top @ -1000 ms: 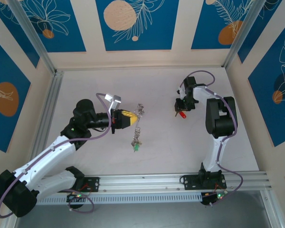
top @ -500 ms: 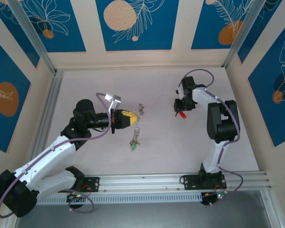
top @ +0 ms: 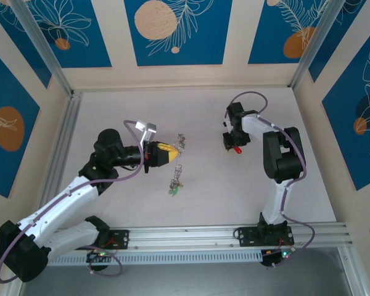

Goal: Put the keys on the keyring

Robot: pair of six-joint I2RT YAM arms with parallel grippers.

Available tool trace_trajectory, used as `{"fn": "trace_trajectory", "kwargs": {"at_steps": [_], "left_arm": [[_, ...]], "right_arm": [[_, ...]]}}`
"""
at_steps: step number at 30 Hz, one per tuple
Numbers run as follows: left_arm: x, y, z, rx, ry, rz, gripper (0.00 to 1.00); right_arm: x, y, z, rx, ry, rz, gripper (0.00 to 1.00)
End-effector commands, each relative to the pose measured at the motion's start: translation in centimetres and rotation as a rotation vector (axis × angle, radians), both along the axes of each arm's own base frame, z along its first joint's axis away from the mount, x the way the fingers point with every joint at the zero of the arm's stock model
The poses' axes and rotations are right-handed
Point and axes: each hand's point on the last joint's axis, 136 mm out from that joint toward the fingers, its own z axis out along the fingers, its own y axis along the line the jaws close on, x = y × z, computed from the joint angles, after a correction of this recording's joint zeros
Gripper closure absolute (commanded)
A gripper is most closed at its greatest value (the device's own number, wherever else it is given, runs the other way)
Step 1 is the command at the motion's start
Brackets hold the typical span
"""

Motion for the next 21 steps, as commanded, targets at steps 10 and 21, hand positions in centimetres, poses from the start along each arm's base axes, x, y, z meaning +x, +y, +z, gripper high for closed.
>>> {"fn": "trace_trajectory", "kwargs": {"at_steps": [10,21], "left_arm": [[-0.31,0.44,1.48,-0.046,-0.050,-0.019,1.00],[-0.09,0.47,1.41,-0.048,-0.043,-0.017,1.00]], "right_arm": [[0.48,-0.12,-0.28,-0.048,0.010,0.033,0.70],[0.67,0.04,-0.31,-0.057,0.005,0.048,0.76]]}}
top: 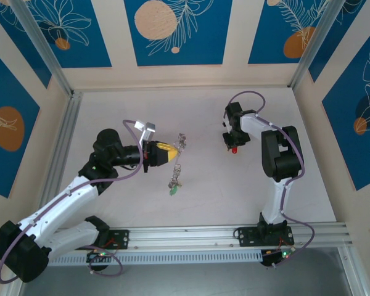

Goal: Put the keys on the keyring

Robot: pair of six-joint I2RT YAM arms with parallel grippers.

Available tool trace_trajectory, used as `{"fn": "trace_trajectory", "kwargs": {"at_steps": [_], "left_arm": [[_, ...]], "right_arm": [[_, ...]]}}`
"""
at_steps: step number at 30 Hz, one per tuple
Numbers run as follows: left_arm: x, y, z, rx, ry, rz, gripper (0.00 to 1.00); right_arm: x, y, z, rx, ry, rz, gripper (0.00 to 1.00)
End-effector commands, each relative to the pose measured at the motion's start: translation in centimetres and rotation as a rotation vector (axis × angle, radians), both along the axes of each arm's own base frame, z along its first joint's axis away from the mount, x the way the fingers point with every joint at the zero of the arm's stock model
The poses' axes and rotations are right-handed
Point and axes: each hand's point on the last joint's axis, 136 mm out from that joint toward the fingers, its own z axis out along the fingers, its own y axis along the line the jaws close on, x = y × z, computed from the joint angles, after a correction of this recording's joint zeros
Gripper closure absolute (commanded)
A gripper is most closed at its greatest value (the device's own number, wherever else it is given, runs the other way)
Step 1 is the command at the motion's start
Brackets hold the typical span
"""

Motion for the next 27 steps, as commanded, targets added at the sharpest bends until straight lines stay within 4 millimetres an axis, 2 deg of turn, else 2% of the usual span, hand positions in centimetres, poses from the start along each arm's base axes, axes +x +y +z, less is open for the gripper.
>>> {"fn": "trace_trajectory", "kwargs": {"at_steps": [1,12,19,27], "left_arm": [[-0.20,0.28,1.31,-0.038,-0.052,-0.015,1.00],[-0.29,0.23,1.33,-0.041,-0.050,-0.023,1.00],[-0.24,0.20,1.37,-0.043,-0.049,-0.025,1.00],[-0.24,0.17,1.46,-0.046,-0.051,-0.028,1.00]], "right_arm": [[0.45,0.27,0.17,-0.008,-0.001,0.017,0.77],[0.74,0.44,0.67,0.014,-0.012,0.007,0.77],[1.10,0.80,0.91,0.044,-0.021,0.000,0.71],[1.12,0.56,0.72,0.044,-0.015,-0.002,0.77]]}}
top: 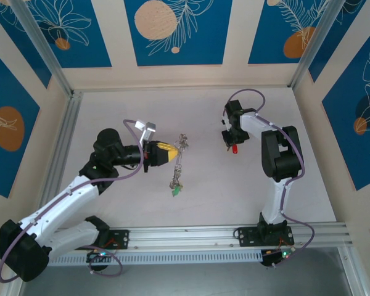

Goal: Put the keys on the keyring

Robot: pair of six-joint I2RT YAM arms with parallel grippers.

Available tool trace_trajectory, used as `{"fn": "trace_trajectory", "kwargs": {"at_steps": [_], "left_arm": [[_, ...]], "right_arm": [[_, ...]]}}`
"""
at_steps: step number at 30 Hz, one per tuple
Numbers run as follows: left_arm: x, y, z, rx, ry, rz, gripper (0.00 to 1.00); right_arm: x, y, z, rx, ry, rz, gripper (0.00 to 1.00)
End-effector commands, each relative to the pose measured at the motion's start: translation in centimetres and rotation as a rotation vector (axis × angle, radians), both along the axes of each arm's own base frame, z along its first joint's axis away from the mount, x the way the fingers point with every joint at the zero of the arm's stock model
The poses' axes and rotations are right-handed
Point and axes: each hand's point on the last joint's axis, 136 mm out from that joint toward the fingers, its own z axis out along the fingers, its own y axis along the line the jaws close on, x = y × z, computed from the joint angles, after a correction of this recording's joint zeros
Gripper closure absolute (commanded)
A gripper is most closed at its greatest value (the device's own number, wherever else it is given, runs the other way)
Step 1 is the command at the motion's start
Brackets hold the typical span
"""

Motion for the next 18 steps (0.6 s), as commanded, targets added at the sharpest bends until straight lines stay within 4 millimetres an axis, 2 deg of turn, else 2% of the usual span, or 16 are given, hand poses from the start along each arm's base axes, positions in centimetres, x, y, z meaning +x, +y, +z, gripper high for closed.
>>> {"fn": "trace_trajectory", "kwargs": {"at_steps": [1,18], "left_arm": [[-0.25,0.32,1.49,-0.043,-0.052,-0.016,1.00],[-0.43,0.49,1.84,-0.051,-0.057,-0.019,1.00]], "right_arm": [[0.25,0.08,-0.03,0.019,0.010,-0.003,0.78],[0.13,-0.42,-0.19,-0.004,0.019,0.002,0.78]]}}
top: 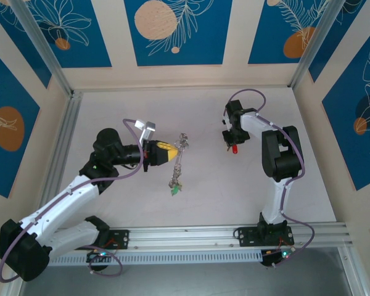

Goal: Put the keys on the keyring

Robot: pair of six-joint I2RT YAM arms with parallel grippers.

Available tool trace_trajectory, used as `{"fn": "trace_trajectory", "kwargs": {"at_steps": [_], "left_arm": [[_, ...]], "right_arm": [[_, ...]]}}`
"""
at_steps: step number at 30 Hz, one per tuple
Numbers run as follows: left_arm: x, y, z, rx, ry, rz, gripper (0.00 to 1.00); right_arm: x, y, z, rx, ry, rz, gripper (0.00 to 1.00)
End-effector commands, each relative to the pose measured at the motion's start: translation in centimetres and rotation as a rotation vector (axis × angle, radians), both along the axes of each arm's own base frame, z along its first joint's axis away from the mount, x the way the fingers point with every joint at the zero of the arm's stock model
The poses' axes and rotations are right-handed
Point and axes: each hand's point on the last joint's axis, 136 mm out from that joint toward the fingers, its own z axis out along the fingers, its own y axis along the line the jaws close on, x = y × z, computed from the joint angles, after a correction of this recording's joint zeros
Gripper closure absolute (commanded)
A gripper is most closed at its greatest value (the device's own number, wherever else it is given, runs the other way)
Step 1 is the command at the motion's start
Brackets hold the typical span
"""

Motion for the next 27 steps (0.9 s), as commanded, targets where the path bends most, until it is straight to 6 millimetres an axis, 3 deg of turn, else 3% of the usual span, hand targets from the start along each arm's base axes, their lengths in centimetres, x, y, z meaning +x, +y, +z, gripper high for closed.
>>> {"fn": "trace_trajectory", "kwargs": {"at_steps": [1,18,27], "left_arm": [[-0.45,0.44,1.65,-0.043,-0.065,-0.012,1.00],[-0.36,0.50,1.59,-0.043,-0.066,-0.009,1.00],[-0.25,0.56,1.53,-0.038,-0.066,-0.002,1.00]], "right_arm": [[0.16,-0.22,-0.17,-0.001,0.017,0.005,0.79],[0.22,-0.32,-0.28,0.016,0.016,0.000,0.82],[0.04,-0.35,0.06,0.034,0.008,0.009,0.90]]}}
